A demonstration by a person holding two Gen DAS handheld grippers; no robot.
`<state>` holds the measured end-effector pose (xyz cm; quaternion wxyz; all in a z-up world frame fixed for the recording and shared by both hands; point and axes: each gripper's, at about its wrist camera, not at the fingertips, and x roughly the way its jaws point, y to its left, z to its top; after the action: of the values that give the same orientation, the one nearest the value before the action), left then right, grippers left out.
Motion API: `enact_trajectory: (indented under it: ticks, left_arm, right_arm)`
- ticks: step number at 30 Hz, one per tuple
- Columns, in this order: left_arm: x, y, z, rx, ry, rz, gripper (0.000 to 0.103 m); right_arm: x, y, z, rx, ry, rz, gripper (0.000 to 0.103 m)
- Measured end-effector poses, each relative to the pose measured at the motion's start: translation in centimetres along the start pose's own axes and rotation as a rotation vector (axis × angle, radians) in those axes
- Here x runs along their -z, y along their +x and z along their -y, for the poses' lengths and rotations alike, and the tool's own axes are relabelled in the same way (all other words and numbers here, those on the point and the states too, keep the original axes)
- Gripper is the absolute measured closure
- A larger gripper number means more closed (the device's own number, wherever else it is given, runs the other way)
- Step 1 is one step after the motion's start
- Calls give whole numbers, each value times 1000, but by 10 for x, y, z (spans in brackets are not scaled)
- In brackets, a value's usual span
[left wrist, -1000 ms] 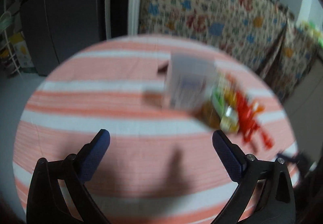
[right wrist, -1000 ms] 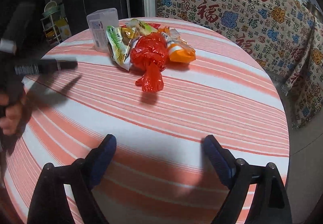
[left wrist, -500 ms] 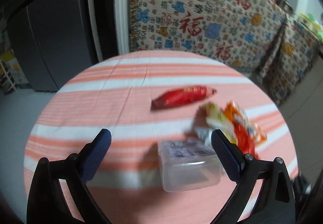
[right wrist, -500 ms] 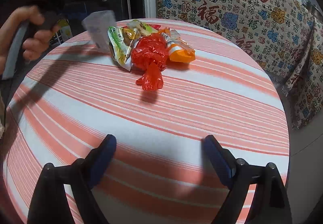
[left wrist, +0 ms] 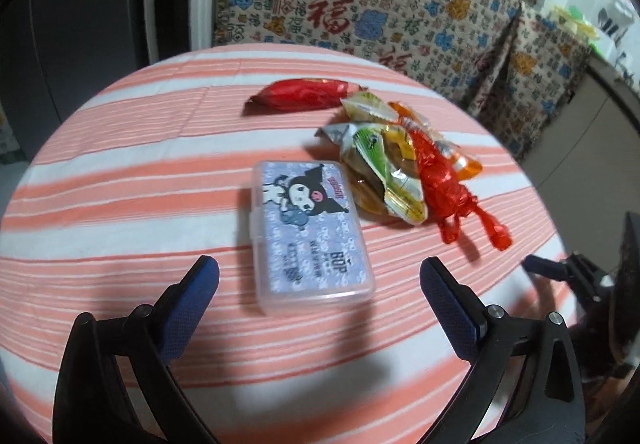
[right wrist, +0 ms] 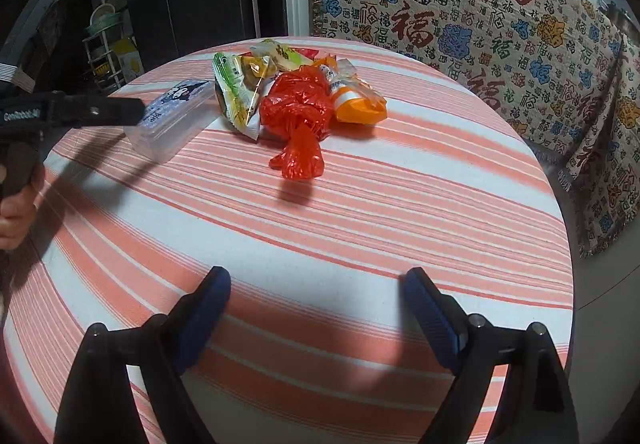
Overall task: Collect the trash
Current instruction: 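Grasp the clear Kuromi plastic box with the left tool while the right tool grasps the red plastic bag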
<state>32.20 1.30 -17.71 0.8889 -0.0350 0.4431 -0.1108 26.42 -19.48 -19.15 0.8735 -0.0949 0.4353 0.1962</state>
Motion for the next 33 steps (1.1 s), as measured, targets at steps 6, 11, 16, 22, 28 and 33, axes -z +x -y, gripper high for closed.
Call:
enact_trajectory:
  ticks: [6,11,16,22,28,33]
  left_arm:
    - [3,15,-10,-81,-18,28,35]
    - [14,7,-9,-87,16,38,38]
    - [30,-8,-15,-88,17,20,38]
    - [44,-20,-22,-83,18,16,37]
    - [48,-23,-33,-88,-17,7,16]
    - [51,-16,-24,-153,40,-8,10]
  right_arm:
    - [-1,-3,3,2,12,3,12]
    - [-26,-12,6,-39,45,71,13]
    - [-68,17,-19,-57,36,79,33]
    - [-79,48,-30,-61,50,41,71]
    - [-31,1,-30,-50,83,63,69]
    - [1,-4,-33,63,74,39,33]
